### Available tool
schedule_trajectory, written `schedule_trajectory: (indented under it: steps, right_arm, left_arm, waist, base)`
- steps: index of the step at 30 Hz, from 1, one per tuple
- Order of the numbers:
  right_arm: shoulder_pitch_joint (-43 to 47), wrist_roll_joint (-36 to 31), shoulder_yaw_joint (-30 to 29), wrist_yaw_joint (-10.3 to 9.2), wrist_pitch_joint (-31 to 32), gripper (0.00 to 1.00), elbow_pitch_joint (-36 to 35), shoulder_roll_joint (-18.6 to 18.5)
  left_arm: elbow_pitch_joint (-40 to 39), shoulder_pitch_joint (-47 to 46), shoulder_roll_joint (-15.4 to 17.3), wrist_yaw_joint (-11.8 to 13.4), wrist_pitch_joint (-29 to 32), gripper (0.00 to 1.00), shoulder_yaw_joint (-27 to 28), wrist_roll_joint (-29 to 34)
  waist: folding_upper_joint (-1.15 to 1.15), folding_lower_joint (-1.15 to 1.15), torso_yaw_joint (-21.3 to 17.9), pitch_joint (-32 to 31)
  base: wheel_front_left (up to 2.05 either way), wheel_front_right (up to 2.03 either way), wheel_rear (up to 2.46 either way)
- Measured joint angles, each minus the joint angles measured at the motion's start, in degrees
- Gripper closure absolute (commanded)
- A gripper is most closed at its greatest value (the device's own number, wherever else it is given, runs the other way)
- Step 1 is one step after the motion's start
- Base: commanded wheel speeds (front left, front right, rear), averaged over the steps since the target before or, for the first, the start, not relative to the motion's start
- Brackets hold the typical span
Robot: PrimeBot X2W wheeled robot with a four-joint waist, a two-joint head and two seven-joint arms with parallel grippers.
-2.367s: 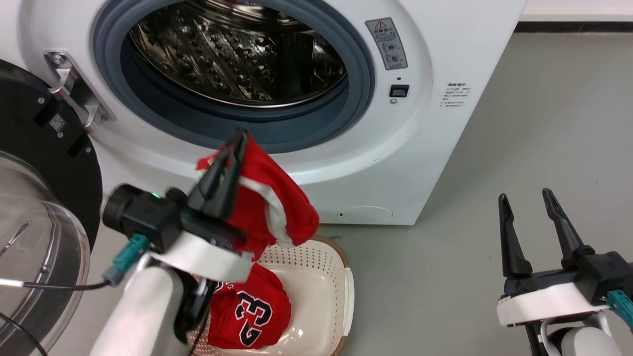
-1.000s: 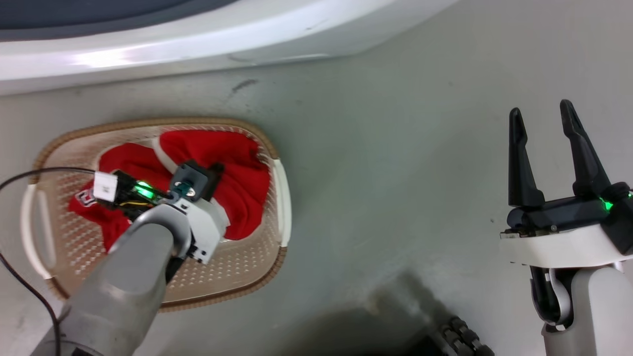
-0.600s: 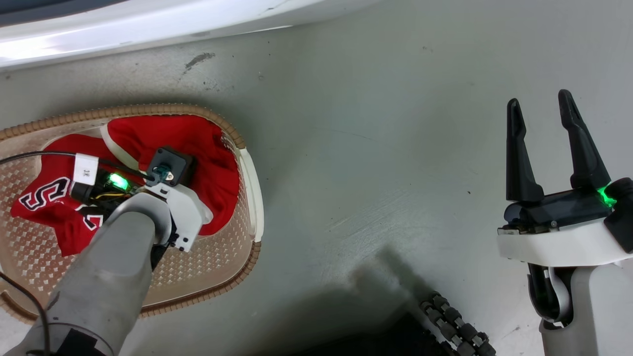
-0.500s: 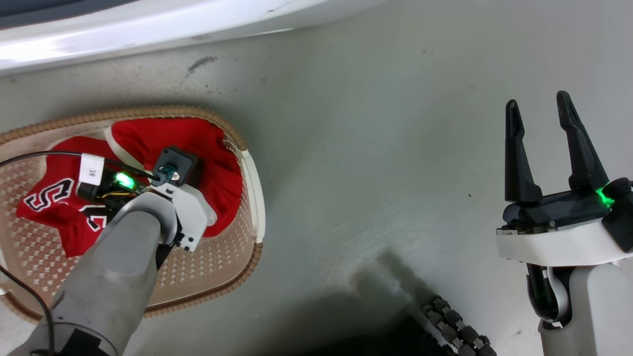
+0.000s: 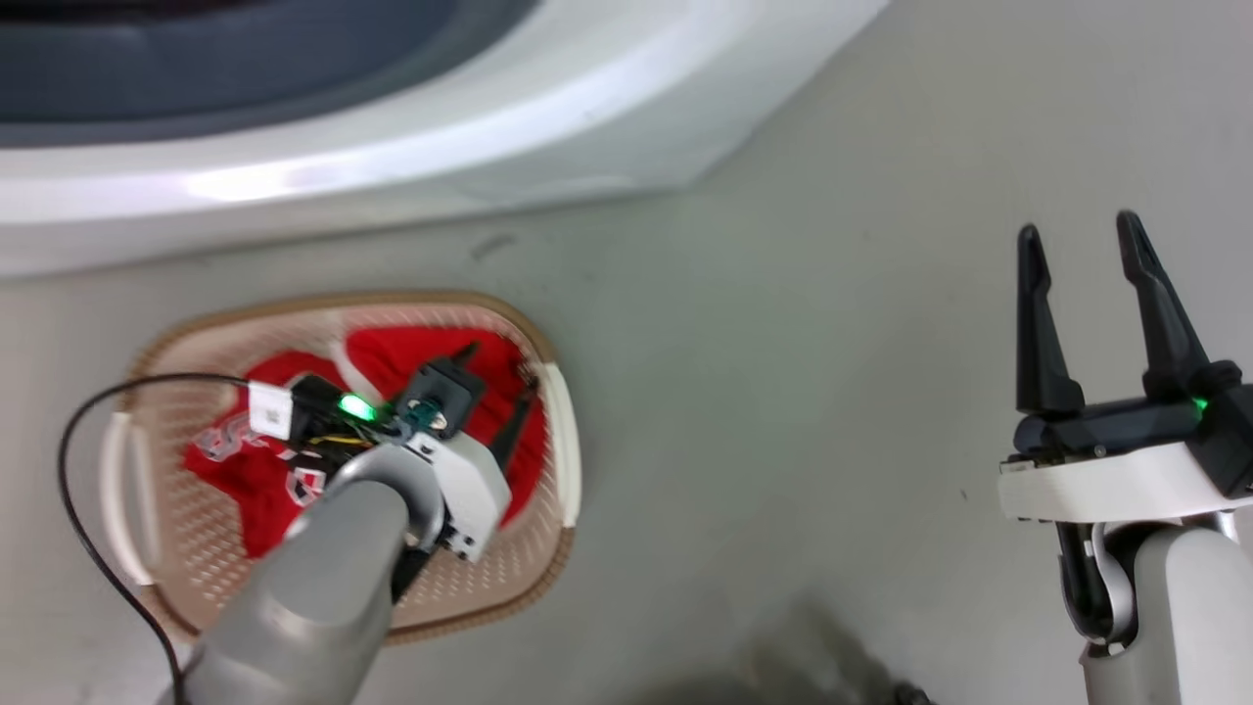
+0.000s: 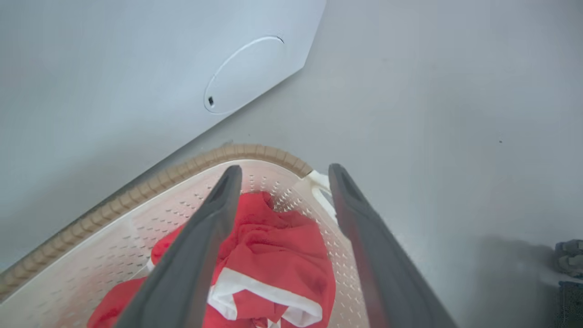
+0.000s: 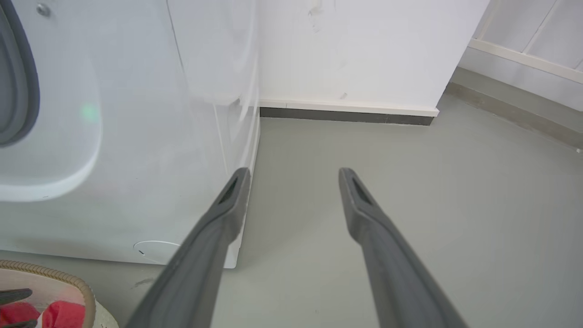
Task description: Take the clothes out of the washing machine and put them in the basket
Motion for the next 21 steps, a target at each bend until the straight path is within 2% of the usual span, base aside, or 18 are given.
schedule_trajectory:
  steps: [6,12,21]
  right_arm:
    - [1.56,-2.05,-1.99,0.0,0.0,0.0,1.29,0.0]
    - [4.06,-2.94,-3.5,0.0,0.0,0.0,2.24,-0.01]
    - [8.96,-2.96,-4.2,0.0,-0.01,0.0,2.77,0.0]
  left_arm:
    - [-6.39,3.55,-1.18,-0.11,-0.01,0.0,1.64,-1.29]
    - [-12.4,6.2,-0.56,-0.12,-0.01,0.0,1.88,-1.96]
    - [-24.29,15.47,0.31,0.48,-0.01,0.0,12.94,-2.47]
  waist:
    - [0.0,0.0,3.28,-7.71]
    - [0.0,-0.01,7.1,-15.11]
    - [0.0,-0.01,12.07,-25.25]
  base:
    - [0.0,0.0,0.0]
    - [0.0,0.0,0.0]
    - [0.0,0.0,0.0]
